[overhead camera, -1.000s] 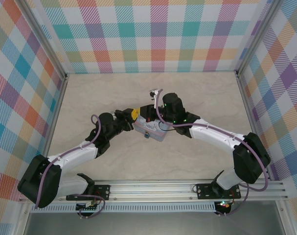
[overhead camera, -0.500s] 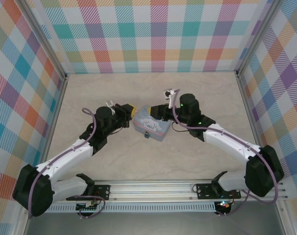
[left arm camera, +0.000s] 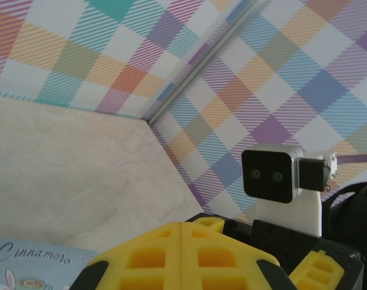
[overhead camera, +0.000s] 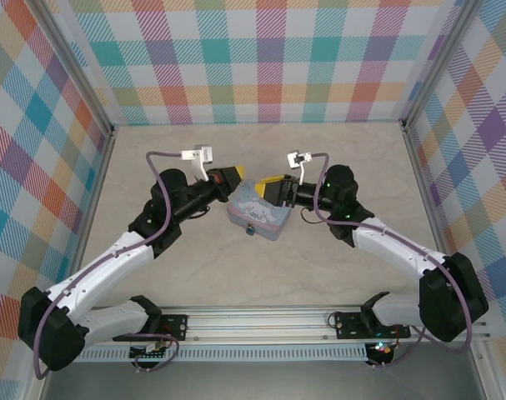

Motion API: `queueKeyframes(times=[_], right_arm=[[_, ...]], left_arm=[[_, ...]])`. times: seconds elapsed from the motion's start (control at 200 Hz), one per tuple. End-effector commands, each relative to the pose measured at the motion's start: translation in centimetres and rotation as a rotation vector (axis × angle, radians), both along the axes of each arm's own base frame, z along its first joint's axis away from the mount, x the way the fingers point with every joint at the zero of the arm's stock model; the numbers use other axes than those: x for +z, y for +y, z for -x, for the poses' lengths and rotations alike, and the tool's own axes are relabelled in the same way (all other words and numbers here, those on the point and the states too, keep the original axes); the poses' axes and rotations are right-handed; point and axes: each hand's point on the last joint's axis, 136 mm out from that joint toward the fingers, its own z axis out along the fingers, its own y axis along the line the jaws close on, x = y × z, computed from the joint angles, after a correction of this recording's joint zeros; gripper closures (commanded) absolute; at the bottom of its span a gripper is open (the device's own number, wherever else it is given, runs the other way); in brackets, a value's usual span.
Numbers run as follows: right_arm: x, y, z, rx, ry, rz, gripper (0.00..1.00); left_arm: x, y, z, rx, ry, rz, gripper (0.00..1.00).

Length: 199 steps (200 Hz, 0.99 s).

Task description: Unlock the padlock with the key

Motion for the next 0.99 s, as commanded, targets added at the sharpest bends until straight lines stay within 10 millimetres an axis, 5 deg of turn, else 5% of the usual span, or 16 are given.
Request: queueKeyframes(times=[0.0,0.99], right_arm=[[2.6,0.0,0.7,0.042,-0.083,-0.113,0.34],[4.1,1.9,-0.1,0.044,-0.104,-0.213,0.51]], left_arm=[[3.2,-1.0,0.8,-0.061,-0.146,0.007,1.00],[3.7,-1.7,0.4,-0.056,-0.082,0.163,1.00]])
